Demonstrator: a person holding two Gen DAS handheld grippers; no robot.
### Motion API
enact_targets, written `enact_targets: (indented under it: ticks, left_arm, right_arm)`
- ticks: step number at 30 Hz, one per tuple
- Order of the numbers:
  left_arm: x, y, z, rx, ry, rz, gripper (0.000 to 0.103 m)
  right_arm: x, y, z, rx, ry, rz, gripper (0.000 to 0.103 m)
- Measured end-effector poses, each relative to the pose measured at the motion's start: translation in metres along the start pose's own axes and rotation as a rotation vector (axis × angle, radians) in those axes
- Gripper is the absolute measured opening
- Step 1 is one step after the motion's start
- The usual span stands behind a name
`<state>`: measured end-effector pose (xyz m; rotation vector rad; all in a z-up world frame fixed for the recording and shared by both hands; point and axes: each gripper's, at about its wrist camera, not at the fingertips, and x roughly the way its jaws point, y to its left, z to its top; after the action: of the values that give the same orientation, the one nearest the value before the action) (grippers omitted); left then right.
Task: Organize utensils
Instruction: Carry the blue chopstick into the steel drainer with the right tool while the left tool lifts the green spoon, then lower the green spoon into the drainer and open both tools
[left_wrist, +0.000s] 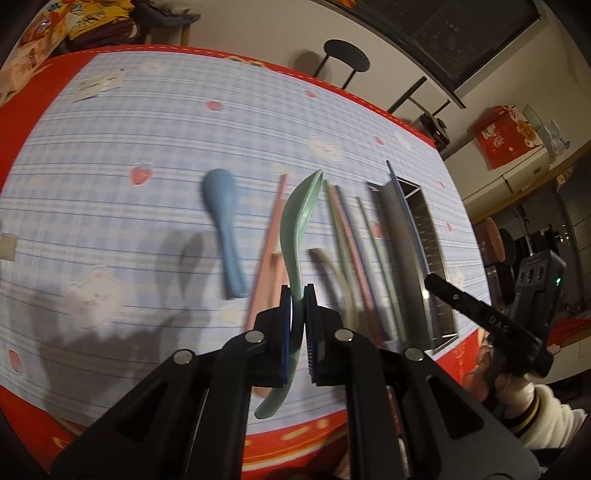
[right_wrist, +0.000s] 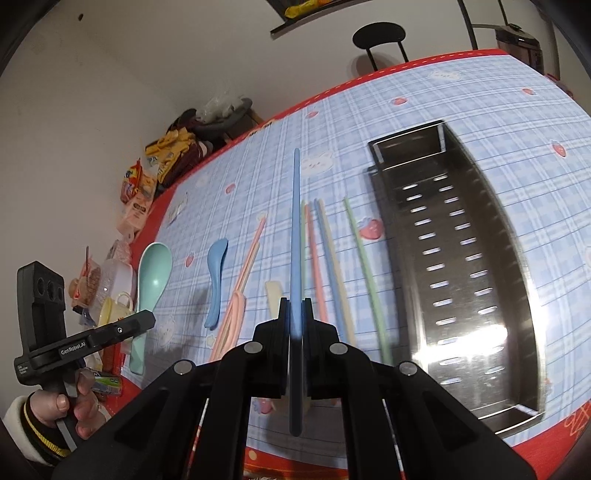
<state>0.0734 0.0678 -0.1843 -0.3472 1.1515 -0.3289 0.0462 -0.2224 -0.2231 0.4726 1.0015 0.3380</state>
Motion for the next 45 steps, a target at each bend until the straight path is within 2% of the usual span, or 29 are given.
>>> enact_targets:
  ticks: [7, 13, 19, 25, 32, 37, 45]
  left_arm:
    - [0.028, -0.045, 0.001, 0.003, 0.033, -0.038, 0.011]
    - [0.064, -0.091, 0.008, -0.001, 0.064, -0.082, 0.011]
    - [0.108, -0.127, 0.025, -0.081, 0.096, -0.153, 0.011]
    - [0.147, -0.147, 0.038, -0.186, 0.103, -0.196, 0.011]
    - [0.176, -0.159, 0.048, -0.244, 0.12, -0.18, 0.011]
    - [0.194, -0.157, 0.05, -0.324, 0.153, -0.155, 0.011]
    - [0.201, -0.168, 0.06, -0.305, 0.146, -0.146, 0.009]
  right_arm:
    - [-0.023, -0.039, 0.006, 0.037, -0.015, -0.023, 0.007]
    - [-0.034, -0.077, 0.01, 0.071, 0.011, -0.058, 0.007]
    - [-0.037, -0.1, 0.013, 0.072, 0.052, -0.076, 0.007]
    - [-0.037, -0.107, 0.017, 0.026, 0.107, -0.089, 0.007]
    - [-0.034, -0.114, 0.022, 0.017, 0.147, -0.098, 0.007]
    - [-0.029, -0.112, 0.021, 0.001, 0.168, -0.098, 0.007]
    - [-0.027, -0.116, 0.024, 0.016, 0.166, -0.097, 0.007]
